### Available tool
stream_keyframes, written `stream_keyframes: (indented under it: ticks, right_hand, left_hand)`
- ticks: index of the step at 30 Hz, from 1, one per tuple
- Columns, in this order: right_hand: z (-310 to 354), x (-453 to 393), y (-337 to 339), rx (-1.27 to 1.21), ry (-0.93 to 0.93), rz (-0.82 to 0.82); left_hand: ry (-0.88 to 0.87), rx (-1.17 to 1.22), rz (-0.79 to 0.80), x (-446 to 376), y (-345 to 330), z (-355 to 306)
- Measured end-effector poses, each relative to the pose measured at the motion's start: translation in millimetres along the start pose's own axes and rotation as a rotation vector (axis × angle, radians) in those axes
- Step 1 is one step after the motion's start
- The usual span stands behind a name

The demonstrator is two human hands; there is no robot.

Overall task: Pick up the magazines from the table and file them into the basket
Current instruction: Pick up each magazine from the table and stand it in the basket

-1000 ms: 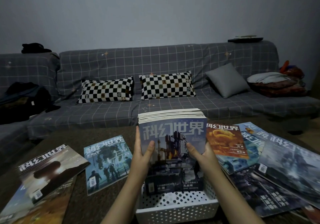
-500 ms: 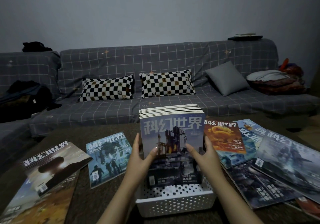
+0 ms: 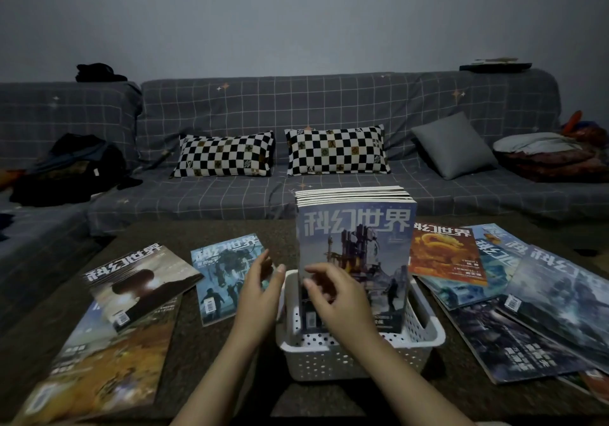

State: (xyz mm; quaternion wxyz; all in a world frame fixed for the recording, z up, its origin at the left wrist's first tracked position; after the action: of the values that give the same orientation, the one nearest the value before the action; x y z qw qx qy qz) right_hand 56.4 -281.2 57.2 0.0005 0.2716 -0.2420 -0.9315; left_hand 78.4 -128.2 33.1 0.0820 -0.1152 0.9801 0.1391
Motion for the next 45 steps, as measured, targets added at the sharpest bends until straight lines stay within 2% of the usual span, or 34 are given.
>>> stream_keyframes:
  ticks: [7, 11, 16, 21, 24, 27, 31, 38, 45]
  right_hand:
    - [25, -50, -77, 0.153, -0.059, 0.329]
    - [21, -78, -131, 0.394, -0.178, 0.634]
    - [4, -94, -168, 0.648, -0.287, 1.002]
    - [-14, -100, -180, 0.767, -0.316, 1.201]
    - [-19, -105, -181, 0.773, -0.317, 1.176]
    - [-22, -108, -181, 0.783, -0.32, 1.128]
    - [-20, -106, -187, 0.752, -0.346, 1.08]
    - [-18, -97, -187, 0.562, -0.376, 0.847]
    - [-3, -87, -169, 0.163, -0.453, 0.545]
  left_hand:
    - [0.133, -0.22, -0.181, -25, 63, 39]
    - [0.27, -0.324, -0.197, -37, 87, 76]
    - [0.41, -0.162, -0.211, -49, 98, 109]
    - [0.463, -0.036, -0.26, -62, 99, 128]
    - [0.526, 0.085, -0.313, -69, 100, 133]
    - [0.59, 0.13, -0.243, -77, 92, 141]
    - [0.682, 0.422, -0.204, -74, 81, 145]
    - [0.484, 0.376, -0.243, -60, 102, 116]
    - [0.369, 0.44, -0.257, -16, 159, 71]
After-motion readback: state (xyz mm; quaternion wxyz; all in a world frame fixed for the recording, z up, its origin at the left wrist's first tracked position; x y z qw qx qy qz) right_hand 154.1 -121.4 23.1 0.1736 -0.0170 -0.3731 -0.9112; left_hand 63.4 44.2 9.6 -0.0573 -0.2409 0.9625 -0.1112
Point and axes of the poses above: each hand's wrist, its own x-axis away from the middle knuckle, its own y-axis out of the back of the hand, z = x × y, the point moved 3 cm from there along -x, towards the middle knuckle, and after that the axes turned 2 degrees about y, right-handed, at the moved point
